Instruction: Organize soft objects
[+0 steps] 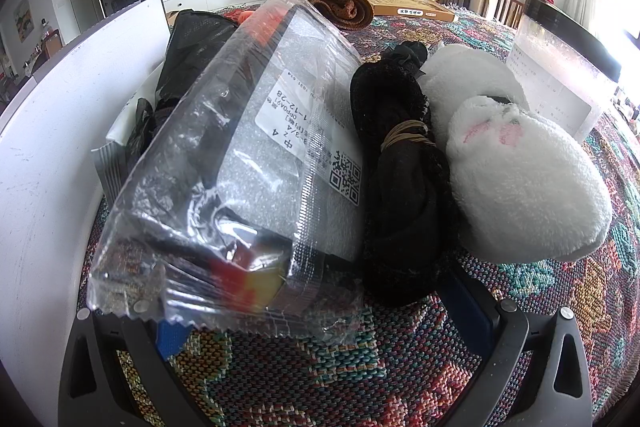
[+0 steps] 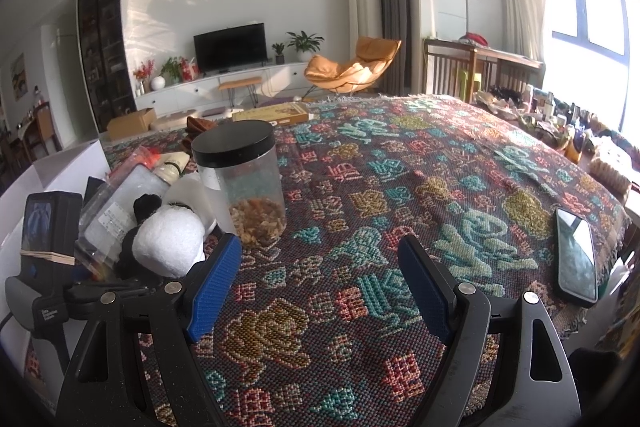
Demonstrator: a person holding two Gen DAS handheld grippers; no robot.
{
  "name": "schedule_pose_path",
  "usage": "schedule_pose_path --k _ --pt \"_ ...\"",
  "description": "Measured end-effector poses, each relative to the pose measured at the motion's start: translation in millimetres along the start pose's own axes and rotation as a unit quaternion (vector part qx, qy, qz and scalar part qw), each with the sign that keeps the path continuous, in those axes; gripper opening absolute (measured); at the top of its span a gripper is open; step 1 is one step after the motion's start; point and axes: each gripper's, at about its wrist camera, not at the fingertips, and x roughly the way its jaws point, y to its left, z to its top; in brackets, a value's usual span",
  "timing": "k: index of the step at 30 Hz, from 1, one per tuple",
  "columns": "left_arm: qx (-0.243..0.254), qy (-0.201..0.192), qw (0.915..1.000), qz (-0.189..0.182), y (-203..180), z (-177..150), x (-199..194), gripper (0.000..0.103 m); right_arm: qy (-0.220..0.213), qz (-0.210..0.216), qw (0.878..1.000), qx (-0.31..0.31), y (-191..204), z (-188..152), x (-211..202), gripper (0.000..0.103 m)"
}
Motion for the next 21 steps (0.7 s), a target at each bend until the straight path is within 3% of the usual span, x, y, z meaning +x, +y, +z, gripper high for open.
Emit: schedule_pose_path --k 21 --pt "0.000 0.000 1.0000 0.000 0.0 -0.7 -0.3 0.103 0.003 -0.012 1.000 -0.020 -4.7 -0.3 2.5 0.083"
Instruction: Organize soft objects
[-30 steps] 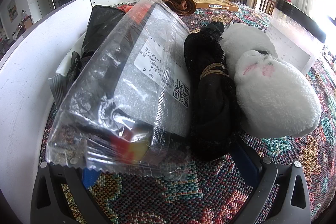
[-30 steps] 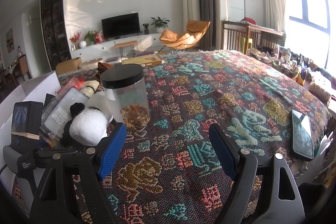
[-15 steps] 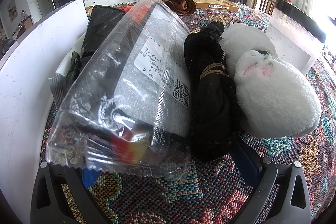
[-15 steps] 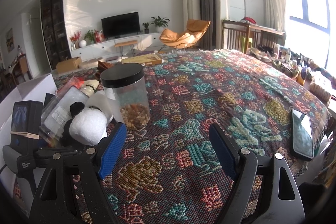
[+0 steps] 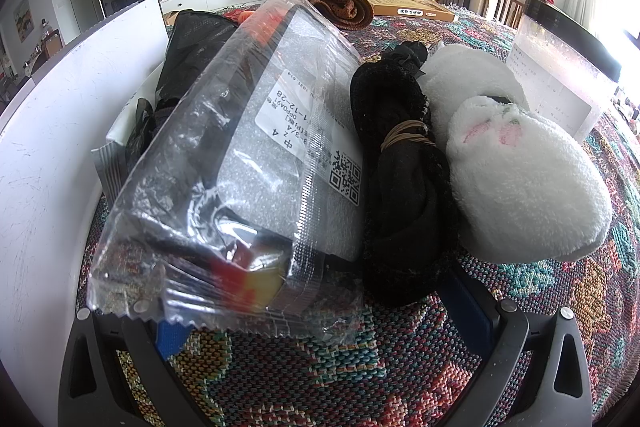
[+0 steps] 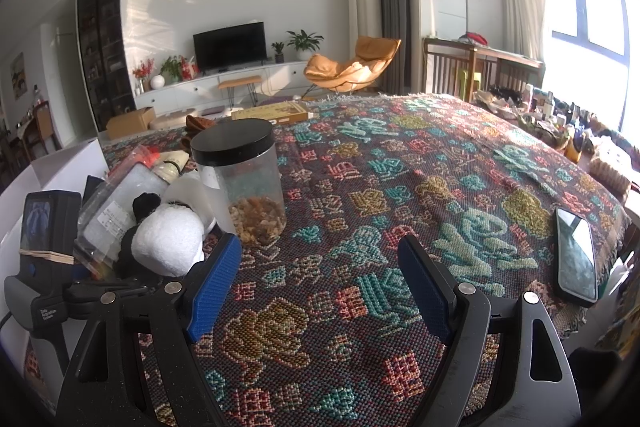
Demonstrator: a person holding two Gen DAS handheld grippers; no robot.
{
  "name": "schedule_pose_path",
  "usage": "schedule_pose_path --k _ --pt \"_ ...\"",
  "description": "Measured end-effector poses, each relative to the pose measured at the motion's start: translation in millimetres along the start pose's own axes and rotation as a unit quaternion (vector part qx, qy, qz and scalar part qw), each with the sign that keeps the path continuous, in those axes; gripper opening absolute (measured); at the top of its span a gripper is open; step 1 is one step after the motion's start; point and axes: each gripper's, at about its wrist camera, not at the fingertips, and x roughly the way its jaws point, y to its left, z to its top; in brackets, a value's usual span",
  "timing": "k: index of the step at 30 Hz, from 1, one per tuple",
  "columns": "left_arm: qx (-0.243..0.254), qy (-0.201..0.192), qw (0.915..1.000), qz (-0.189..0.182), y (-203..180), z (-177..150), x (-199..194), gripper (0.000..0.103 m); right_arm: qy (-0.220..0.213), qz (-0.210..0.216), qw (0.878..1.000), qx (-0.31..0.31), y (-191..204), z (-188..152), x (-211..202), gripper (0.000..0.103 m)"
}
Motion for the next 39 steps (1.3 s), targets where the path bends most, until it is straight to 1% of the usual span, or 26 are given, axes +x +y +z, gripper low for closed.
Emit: schedule_pose_path --k 12,19,22,27,29,30,31,32,33,35,37,39 --pt "0.000 0.000 1.0000 0.000 -0.2 -0.8 -0.7 0.103 -0.002 0.006 1.000 0.012 -0.4 2.4 -4.8 0.083" --pt "0.000 0.000 1.0000 0.000 0.2 0.9 0.8 0.103 0.009 -0.003 1.000 0.003 -12.7 6.3 5.0 0.083" --pt "0.000 0.000 1.0000 0.000 0.0 0.2 0.2 0.103 0.015 -0.005 1.000 0.002 -12.1 7.1 7.1 0.083" --pt "-0.003 0.001 1.0000 -0.001 0.7 -0.4 -0.3 0.103 0.030 0.002 1.000 0.007 -18.5 7.2 17.1 0.083" --pt "0.011 0.006 0.9999 -0.012 3.0 -14.4 -12.7 0.103 0.032 0.017 0.999 0.014 -21.2 6.9 19.0 0.083" --pt "0.022 0.008 0.9996 -0.018 3.8 -23.9 -21.8 0.103 0.033 0.033 0.999 0.019 -22.3 7.7 19.3 0.083" --pt "0.030 0.011 0.9991 -0.027 5.9 -29.9 -26.3 0.103 0.038 0.059 0.997 0.023 -20.1 9.3 22.6 0.083" --pt "0.041 0.012 0.9985 -0.034 7.0 -37.3 -31.7 0.103 0.052 0.093 0.994 0.022 -14.6 11.9 30.3 0.084" --pt "0.052 0.013 0.9978 -0.040 8.4 -44.7 -37.1 0.103 0.073 0.128 0.989 0.015 -4.4 15.9 41.3 0.084" --pt "0.069 0.018 0.9964 -0.047 10.2 -55.9 -45.9 0.103 0.110 0.173 0.979 -0.010 23.8 24.3 62.7 0.084" --pt "0.075 0.027 0.9954 -0.053 12.9 -62.0 -51.1 0.103 0.130 0.196 0.971 -0.038 54.6 32.3 82.6 0.084" --pt "0.083 0.035 0.9942 -0.058 13.4 -64.8 -54.0 0.103 0.138 0.200 0.969 -0.052 80.9 36.1 102.8 0.082"
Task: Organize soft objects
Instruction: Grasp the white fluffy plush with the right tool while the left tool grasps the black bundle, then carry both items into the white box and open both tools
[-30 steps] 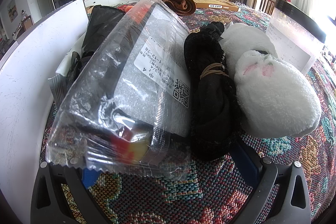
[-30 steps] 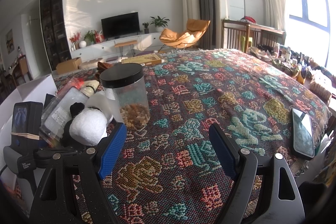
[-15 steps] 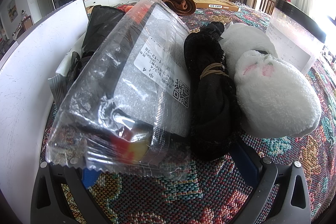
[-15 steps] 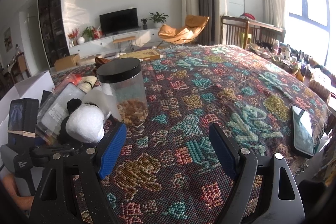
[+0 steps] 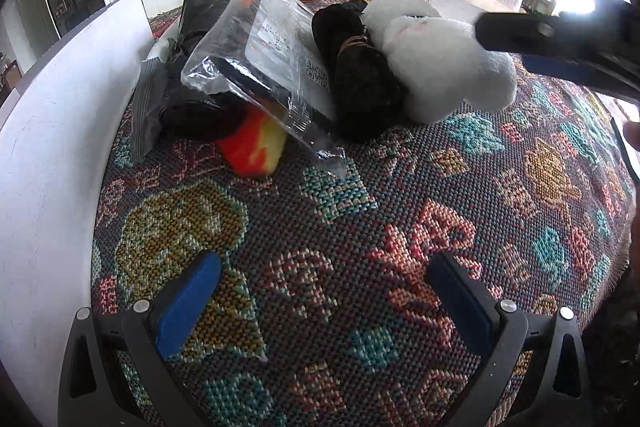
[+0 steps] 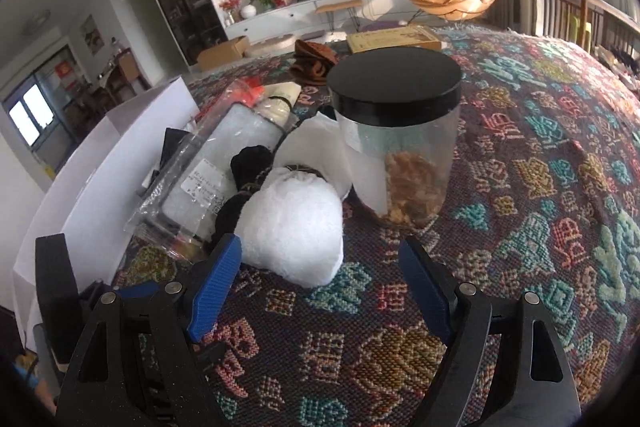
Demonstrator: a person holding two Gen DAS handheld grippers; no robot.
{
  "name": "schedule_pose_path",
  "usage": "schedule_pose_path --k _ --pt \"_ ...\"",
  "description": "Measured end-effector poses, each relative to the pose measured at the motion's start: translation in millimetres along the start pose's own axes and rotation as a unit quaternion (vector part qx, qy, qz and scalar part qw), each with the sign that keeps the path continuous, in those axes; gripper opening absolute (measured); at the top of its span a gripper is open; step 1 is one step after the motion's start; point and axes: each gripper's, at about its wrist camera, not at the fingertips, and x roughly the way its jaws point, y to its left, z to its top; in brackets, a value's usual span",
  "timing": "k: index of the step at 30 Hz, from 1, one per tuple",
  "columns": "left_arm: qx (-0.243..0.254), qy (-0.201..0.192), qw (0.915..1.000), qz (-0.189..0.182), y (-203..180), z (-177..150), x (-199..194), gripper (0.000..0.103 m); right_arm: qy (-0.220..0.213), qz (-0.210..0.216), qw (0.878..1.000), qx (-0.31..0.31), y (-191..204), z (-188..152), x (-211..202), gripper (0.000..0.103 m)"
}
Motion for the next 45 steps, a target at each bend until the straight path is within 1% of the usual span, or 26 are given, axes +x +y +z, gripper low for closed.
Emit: schedule_pose_path --k 3,6,7,10,12,15,17,18,20,21,22,23,24,25,27,28,32,34,35,36,37,38,39,40,43,45 --pt "0.003 0.007 0.9999 -0.010 1.8 -1.1 -2.0 0.103 0.045 -0.002 0.999 0.012 4.2 5.1 33.5 0.080" --pt "-0.002 0.015 0.9997 -0.018 5.8 -3.3 -6.1 0.103 0.068 0.001 0.998 0.007 4.3 -6.8 34.4 0.047" --pt "-0.007 0.015 0.9996 -0.024 8.2 -6.8 -9.9 0.103 0.074 0.005 0.997 0.001 3.9 -13.8 25.7 0.045" --pt "-0.035 0.010 0.9983 -0.047 18.8 -12.3 -19.2 0.103 0.091 0.018 0.996 -0.013 -9.8 -38.3 -11.5 0.044" --pt "-0.053 0.004 0.9968 -0.060 24.2 -14.2 -26.1 0.103 0.095 0.009 0.995 -0.008 -25.4 -55.7 -35.1 0.044" --pt "-0.058 -0.013 0.9952 -0.077 22.5 -15.6 -41.3 0.102 0.099 -0.023 0.994 0.052 -66.9 -71.4 -55.5 0.044" --pt "-0.036 -0.036 0.9949 -0.087 9.7 -7.5 -52.4 0.102 0.102 -0.021 0.990 0.099 -88.7 -74.8 -65.7 0.044" --pt "-0.019 -0.047 0.9949 -0.087 2.4 0.8 -57.3 0.102 0.102 -0.020 0.989 0.108 -95.0 -74.8 -66.1 0.045" --pt "0.017 -0.064 0.9947 -0.079 -17.6 18.7 -63.8 0.102 0.100 -0.022 0.988 0.116 -100.8 -73.9 -66.2 0.053" --pt "0.032 -0.074 0.9942 -0.071 -25.0 29.2 -64.3 0.102 0.099 -0.025 0.988 0.117 -100.8 -72.9 -68.7 0.062" --pt "0.042 -0.079 0.9939 -0.063 -32.1 41.2 -60.7 0.102 0.098 -0.028 0.988 0.116 -102.8 -71.2 -69.5 0.066" --pt "0.046 -0.079 0.9944 -0.053 -36.2 53.8 -53.8 0.102 0.098 -0.030 0.988 0.117 -105.0 -69.2 -70.7 0.066" --pt "0.042 -0.072 0.9955 -0.045 -38.4 72.3 -41.3 0.102 0.096 -0.034 0.988 0.119 -106.0 -67.4 -73.3 0.068" --pt "0.033 -0.059 0.9966 -0.046 -38.4 82.6 -28.7 0.099 0.093 -0.038 0.988 0.121 -107.8 -64.3 -76.0 0.069" --pt "0.025 -0.033 0.9980 -0.047 -39.1 96.1 -4.4 0.072 0.090 -0.048 0.988 0.116 -108.8 -55.9 -77.2 0.070" --pt "0.027 -0.021 0.9985 -0.042 -39.1 99.8 5.1 0.068 0.094 -0.053 0.988 0.107 -107.2 -51.6 -75.9 0.072" --pt "0.028 0.015 0.9993 -0.022 -47.3 101.6 46.5 0.066 0.124 -0.053 0.988 0.074 -104.1 -41.5 -53.8 0.075" --pt "0.029 0.014 0.9994 -0.014 -46.6 103.1 55.0 0.066 0.135 -0.044 0.987 0.069 -106.3 -41.8 -39.5 0.076" --pt "0.027 0.015 0.9994 -0.019 -44.4 103.7 56.9 0.065 0.126 -0.042 0.988 0.078 -109.0 -41.8 -39.3 0.075" --pt "0.023 0.014 0.9995 -0.020 -41.7 105.3 56.3 0.049 0.118 -0.045 0.989 0.082 -110.2 -41.7 -41.8 0.073" --pt "0.018 0.009 0.9997 -0.015 -38.6 106.6 54.8 0.031 0.113 -0.043 0.989 0.081 -110.3 -41.2 -46.1 0.058" --pt "0.012 0.005 0.9997 -0.023 -33.9 107.8 52.3 0.024 0.108 -0.045 0.990 0.078 -108.6 -41.0 -51.5 0.048" --pt "0.003 0.003 0.9992 -0.040 -29.5 108.4 48.8 0.024 0.104 -0.050 0.990 0.077 -108.6 -41.2 -58.0 0.044" --pt "-0.004 -0.002 0.9986 -0.053 -25.8 108.0 44.2 0.024 0.096 -0.049 0.991 0.081 -111.1 -41.0 -65.4 0.033" --pt "-0.022 -0.025 0.9944 -0.100 -21.6 100.1 19.7 0.024 0.079 -0.026 0.988 0.130 -124.4 -44.9 -87.5 0.033" --pt "-0.039 -0.041 0.9890 -0.136 -16.7 91.4 -1.9 0.024 0.072 -0.002 0.984 0.165 -135.3 -45.7 -97.8 0.033"
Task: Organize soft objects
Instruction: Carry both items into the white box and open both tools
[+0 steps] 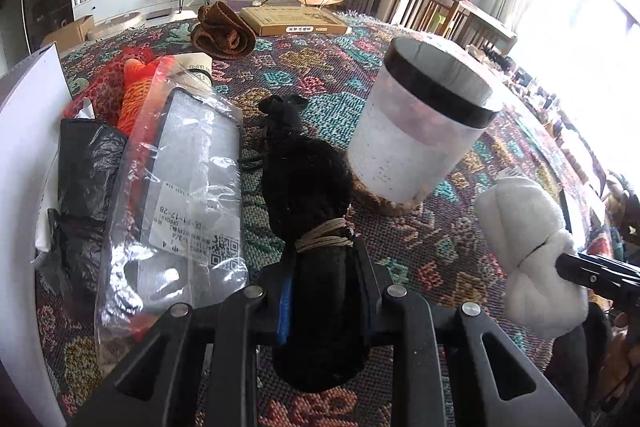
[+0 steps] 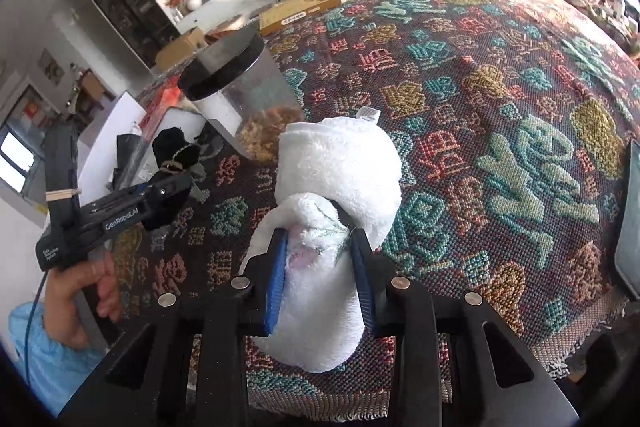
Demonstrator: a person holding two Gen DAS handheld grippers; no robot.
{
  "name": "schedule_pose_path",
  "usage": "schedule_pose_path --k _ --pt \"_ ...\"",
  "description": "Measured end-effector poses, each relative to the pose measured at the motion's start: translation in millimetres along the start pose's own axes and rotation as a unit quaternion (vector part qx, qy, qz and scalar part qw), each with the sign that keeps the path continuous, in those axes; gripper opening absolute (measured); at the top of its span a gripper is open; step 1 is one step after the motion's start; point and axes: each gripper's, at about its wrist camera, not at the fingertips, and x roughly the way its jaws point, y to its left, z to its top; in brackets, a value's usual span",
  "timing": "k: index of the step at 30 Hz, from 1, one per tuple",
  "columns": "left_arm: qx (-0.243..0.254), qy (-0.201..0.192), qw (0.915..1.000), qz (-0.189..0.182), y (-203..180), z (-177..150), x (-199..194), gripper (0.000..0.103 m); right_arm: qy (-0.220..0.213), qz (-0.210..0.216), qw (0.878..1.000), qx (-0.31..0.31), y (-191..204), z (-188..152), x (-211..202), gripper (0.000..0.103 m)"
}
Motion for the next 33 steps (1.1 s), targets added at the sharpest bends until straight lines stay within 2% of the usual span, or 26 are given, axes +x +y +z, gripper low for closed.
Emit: schedule_pose_path --k 2,5,8,10,13,16,18,19,20,21,23,24,26,29,33 --pt "-0.016 -0.020 0.9993 -0.028 1.9 -5.7 -26.9 0.024 -0.001 0.037 0.999 0.027 -5.4 0.7 -11.0 0.033" --pt "-0.034 -0.050 0.9970 -0.049 14.9 -10.5 -75.2 0.024 -0.005 0.087 0.996 0.037 8.5 3.0 -27.7 0.033" --pt "-0.049 -0.080 0.9950 -0.036 42.8 -12.6 -127.6 0.024 -0.005 0.138 0.990 0.021 46.0 12.8 -35.5 0.033" --pt "-0.054 -0.094 0.9940 -0.003 68.1 -18.8 -163.0 0.024 0.001 0.175 0.985 -0.005 87.3 19.8 -33.6 0.033" --pt "-0.072 -0.107 0.9892 0.070 115.6 -34.2 -207.3 0.025 0.022 0.236 0.970 -0.054 164.7 27.6 -21.3 0.033" --pt "-0.107 -0.113 0.9780 0.138 167.4 -55.0 -241.8 0.025 0.053 0.284 0.952 -0.107 249.9 30.0 0.1 0.033" --pt "-0.137 -0.115 0.9685 0.173 198.9 -70.4 -259.4 0.026 0.066 0.296 0.942 -0.145 303.8 22.8 17.2 0.034" --pt "-0.150 -0.114 0.9628 0.194 210.8 -79.4 -266.6 0.029 0.074 0.303 0.937 -0.160 328.6 15.4 27.7 0.034" --pt "-0.161 -0.110 0.9575 0.212 222.2 -87.4 -268.1 0.039 0.084 0.312 0.931 -0.168 348.5 10.5 38.8 0.035" --pt "-0.174 -0.106 0.9524 0.227 231.1 -96.4 -272.1 0.061 0.098 0.321 0.926 -0.173 365.3 3.3 53.2 0.042" --pt "-0.200 -0.107 0.9407 0.252 245.3 -111.9 -278.0 0.089 0.121 0.316 0.925 -0.175 382.4 -2.6 76.6 0.057" --pt "-0.210 -0.114 0.9363 0.257 249.0 -116.4 -279.7 0.090 0.121 0.309 0.927 -0.173 383.0 -3.4 82.9 0.065" --pt "-0.216 -0.121 0.9366 0.248 249.9 -119.5 -278.6 0.090 0.106 0.291 0.935 -0.173 368.9 -5.9 85.5 0.065" --pt "-0.203 -0.134 0.9441 0.223 235.4 -113.5 -270.5 0.090 0.063 0.219 0.955 -0.191 330.2 -8.9 80.6 0.066" --pt "-0.142 -0.142 0.9680 0.150 178.1 -89.1 -253.1 0.091 0.002 0.058 0.973 -0.225 248.9 -23.1 76.1 0.071"
